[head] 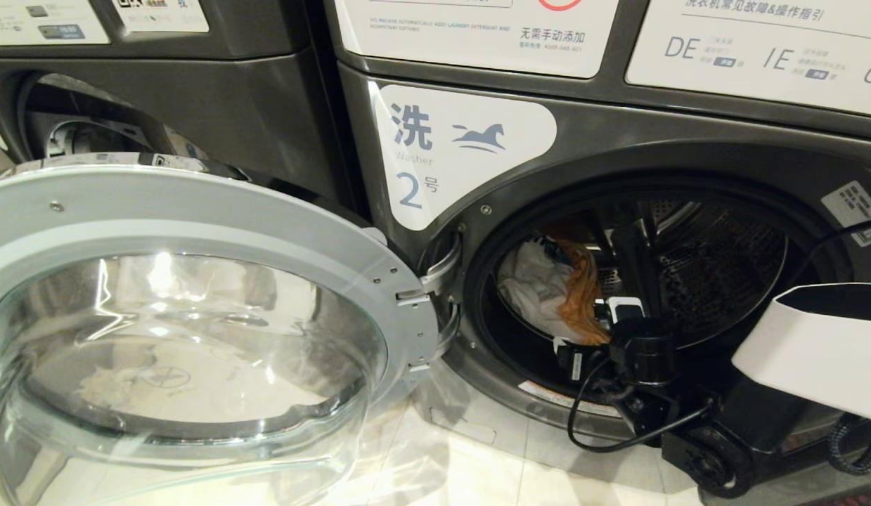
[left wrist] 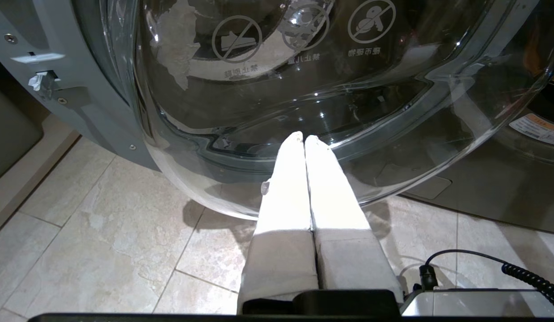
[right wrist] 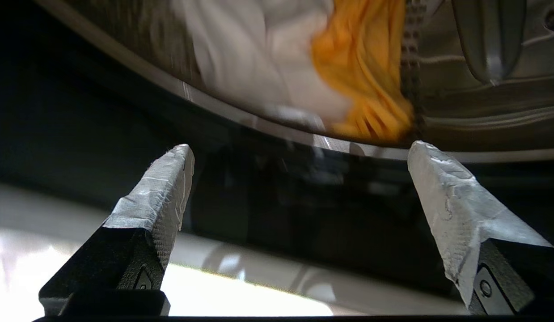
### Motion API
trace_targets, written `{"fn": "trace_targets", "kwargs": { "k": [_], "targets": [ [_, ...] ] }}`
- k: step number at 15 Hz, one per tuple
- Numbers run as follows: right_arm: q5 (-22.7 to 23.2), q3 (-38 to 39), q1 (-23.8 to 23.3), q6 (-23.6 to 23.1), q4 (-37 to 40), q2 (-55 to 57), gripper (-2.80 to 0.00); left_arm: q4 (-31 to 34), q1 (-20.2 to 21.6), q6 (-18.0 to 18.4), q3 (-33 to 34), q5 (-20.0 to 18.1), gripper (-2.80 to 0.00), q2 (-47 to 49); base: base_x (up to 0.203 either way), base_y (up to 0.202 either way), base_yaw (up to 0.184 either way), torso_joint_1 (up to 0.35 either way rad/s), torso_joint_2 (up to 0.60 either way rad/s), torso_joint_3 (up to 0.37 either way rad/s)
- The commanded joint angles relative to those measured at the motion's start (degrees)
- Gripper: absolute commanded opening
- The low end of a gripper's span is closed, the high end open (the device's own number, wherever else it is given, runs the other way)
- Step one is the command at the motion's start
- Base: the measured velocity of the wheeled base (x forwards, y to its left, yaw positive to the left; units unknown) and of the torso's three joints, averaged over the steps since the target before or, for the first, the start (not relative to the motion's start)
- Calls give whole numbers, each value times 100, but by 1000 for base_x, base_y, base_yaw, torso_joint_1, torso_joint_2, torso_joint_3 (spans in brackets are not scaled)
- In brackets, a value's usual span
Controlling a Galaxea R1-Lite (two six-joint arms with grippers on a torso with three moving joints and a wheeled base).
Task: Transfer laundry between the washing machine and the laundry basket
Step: Pick a cloth and place it into the basket
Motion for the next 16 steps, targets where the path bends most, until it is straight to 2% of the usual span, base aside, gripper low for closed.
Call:
{"fn": "trace_targets", "kwargs": {
  "k": [1, 5, 7, 13, 16],
  "targets": [
    [-144, -498, 25, 80, -36, 482, 0, 3, 1, -1, 0, 0, -280, -6, 0, 0, 0, 0, 0, 0],
    [-524, -1734, 3, 119, 45, 1299, 0, -3, 1, -1, 0, 0, -280, -6, 0, 0, 0, 0, 0, 0],
    [-632, -2440, -146, 113, 374, 1543, 0, 3, 1, -1, 0, 0, -280, -6, 0, 0, 0, 0, 0, 0],
    [-644, -4908, -811, 160, 2680, 2122, 0, 3, 1, -1, 0, 0, -280, -6, 0, 0, 0, 0, 0, 0],
    [-433, -5867, -1109, 175, 3596, 2547, 0, 3, 1, -1, 0, 0, -280, -6, 0, 0, 0, 0, 0, 0]
  ]
}}
